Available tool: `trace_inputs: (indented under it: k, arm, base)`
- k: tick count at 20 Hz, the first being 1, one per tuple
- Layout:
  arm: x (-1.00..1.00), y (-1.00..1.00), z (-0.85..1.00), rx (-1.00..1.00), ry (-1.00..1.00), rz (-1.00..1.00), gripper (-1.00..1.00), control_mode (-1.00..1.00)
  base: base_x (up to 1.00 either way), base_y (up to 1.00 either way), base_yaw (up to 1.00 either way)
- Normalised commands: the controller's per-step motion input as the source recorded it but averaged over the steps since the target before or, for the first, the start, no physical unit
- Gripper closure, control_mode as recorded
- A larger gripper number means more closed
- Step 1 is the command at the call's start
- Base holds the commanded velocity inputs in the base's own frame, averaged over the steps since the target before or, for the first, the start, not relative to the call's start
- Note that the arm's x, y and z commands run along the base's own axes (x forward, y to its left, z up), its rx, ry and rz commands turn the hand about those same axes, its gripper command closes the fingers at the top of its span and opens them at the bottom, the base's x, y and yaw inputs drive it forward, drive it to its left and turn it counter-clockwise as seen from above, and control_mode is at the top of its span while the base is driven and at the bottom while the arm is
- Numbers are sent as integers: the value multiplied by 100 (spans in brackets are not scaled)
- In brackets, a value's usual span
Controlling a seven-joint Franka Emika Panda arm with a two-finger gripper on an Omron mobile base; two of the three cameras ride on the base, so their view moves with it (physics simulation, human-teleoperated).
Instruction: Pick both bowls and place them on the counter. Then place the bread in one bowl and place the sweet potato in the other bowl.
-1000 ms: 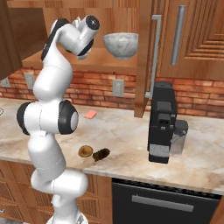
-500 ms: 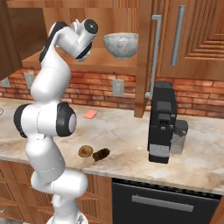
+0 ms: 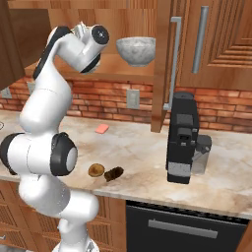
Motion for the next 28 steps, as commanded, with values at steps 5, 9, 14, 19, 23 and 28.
trace_inputs:
  k: [5,9,14,19,23,28]
  arm:
    - [-90,4,4,8,-1,0,100,-100]
    - [-81,3,4,10,5,0,100,-100]
    - [-81,0,2,9,10,0,100,-100]
    - [-87,0,-14,0,10,0,100,-100]
    - [-67,2,-57,-10,27,0,100,-100]
    - [-62,4,-87,-5,28,0,100,-100]
  base:
    - [0,0,0]
    - [0,0,0]
    - [0,0,0]
    - [0,0,0]
    - [0,0,0]
    - [0,0,0]
